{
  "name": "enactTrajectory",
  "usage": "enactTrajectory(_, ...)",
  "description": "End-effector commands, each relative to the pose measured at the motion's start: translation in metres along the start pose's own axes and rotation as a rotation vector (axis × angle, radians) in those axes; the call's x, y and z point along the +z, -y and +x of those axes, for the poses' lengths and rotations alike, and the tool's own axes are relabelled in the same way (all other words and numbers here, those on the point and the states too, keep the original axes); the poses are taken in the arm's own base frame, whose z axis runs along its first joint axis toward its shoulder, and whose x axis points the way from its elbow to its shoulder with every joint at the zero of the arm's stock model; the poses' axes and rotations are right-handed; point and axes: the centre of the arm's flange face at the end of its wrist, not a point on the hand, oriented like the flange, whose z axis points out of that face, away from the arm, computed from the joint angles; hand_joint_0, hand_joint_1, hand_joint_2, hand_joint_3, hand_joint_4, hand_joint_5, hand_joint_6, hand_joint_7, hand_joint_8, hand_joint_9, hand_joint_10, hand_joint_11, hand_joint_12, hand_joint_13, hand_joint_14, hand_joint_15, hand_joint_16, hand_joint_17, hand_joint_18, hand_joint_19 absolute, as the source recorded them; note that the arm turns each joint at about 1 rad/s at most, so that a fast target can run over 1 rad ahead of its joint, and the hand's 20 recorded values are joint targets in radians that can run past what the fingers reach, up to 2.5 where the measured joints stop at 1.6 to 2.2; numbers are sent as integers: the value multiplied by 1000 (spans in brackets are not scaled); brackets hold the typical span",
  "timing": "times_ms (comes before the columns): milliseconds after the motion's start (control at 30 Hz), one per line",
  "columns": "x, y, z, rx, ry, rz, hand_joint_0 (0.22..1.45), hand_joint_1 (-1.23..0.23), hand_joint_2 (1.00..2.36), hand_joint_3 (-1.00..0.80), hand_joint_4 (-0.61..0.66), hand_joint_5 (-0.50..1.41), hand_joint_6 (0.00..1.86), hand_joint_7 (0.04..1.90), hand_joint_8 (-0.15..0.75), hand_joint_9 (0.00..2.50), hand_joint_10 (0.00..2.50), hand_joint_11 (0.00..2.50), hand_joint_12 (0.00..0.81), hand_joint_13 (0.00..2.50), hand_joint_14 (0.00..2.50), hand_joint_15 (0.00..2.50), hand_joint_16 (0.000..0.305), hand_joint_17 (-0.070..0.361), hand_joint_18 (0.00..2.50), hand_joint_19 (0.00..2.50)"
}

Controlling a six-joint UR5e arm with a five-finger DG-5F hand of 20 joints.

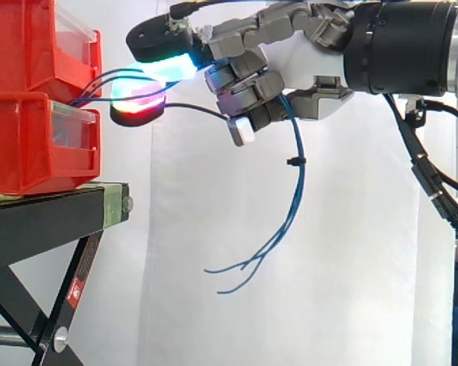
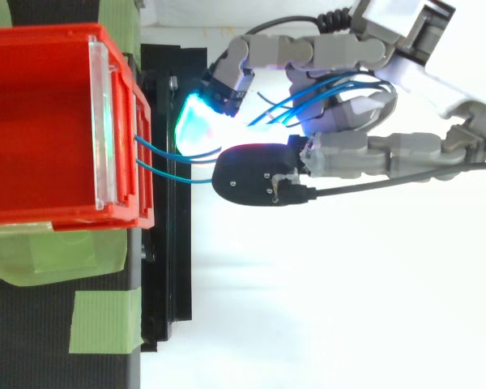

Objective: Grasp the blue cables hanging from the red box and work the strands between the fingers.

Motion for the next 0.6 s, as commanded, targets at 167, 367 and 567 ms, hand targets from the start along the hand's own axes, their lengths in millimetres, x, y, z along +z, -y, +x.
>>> enactTrajectory(167,-3,3,0,13,-14,24,1244,-692,1011,167,274,631,19,1331,427,717,2500,2468,519,1006,2500,1639,60,134,1381,817)
enactTrajectory(367,-6,5,0,-3,-25,47,887,-662,1015,-291,427,561,20,1150,427,717,2500,2468,519,1006,2500,1639,60,134,1381,817)
enactTrajectory(567,-7,6,0,-9,-30,55,1239,-675,1013,93,314,606,20,1176,427,717,2500,2468,519,1006,2500,1639,60,134,1381,817)
